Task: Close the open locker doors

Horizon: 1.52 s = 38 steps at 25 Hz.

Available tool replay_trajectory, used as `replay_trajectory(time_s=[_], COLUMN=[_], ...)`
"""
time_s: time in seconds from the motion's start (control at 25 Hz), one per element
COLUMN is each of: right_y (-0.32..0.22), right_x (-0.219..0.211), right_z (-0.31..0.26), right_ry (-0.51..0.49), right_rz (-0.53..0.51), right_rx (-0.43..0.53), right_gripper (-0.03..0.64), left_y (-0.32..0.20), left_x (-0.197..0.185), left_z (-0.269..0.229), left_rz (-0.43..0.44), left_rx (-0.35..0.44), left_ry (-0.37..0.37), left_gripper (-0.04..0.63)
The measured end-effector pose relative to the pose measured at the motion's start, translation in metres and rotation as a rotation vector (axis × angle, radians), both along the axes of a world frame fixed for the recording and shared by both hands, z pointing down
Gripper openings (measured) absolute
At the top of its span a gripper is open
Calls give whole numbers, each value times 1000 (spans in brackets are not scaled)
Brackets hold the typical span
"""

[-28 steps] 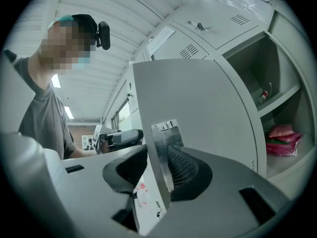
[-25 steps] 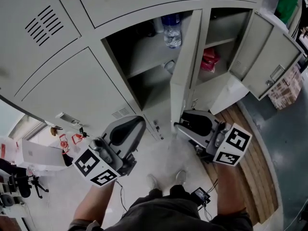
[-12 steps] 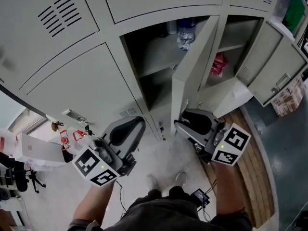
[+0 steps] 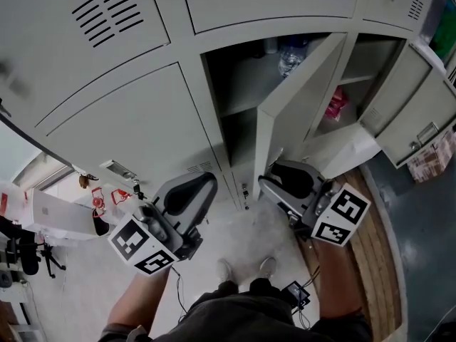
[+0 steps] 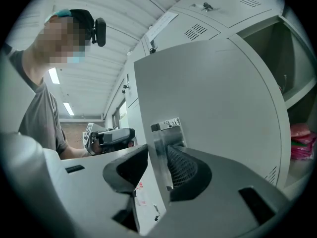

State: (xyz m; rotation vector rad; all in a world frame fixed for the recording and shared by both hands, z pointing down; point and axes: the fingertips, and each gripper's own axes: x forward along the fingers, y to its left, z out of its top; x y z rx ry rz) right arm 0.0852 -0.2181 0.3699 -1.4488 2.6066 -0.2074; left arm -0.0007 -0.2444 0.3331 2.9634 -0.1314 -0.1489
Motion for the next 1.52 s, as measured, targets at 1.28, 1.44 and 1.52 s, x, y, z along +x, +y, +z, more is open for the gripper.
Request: replay_trajectory(time_s=[1.28, 1.44, 1.52], right_y=[-55, -62, -66], right_x=[-9, -8, -7], right_z=[0, 0, 0], right_ry=[-29, -35, -35], right_rz=[-15, -7, -2], right_rx=[-17, -17, -17], right_gripper=[101, 87, 80], left_y=[-33, -38, -40], left_x=[-25, -28, -30], left_z=[-4, -4, -4], left_rz=[-85, -98, -104], left_rx=[-4, -5, -6], left_ry=[18, 19, 20], left_gripper=[11, 11, 11])
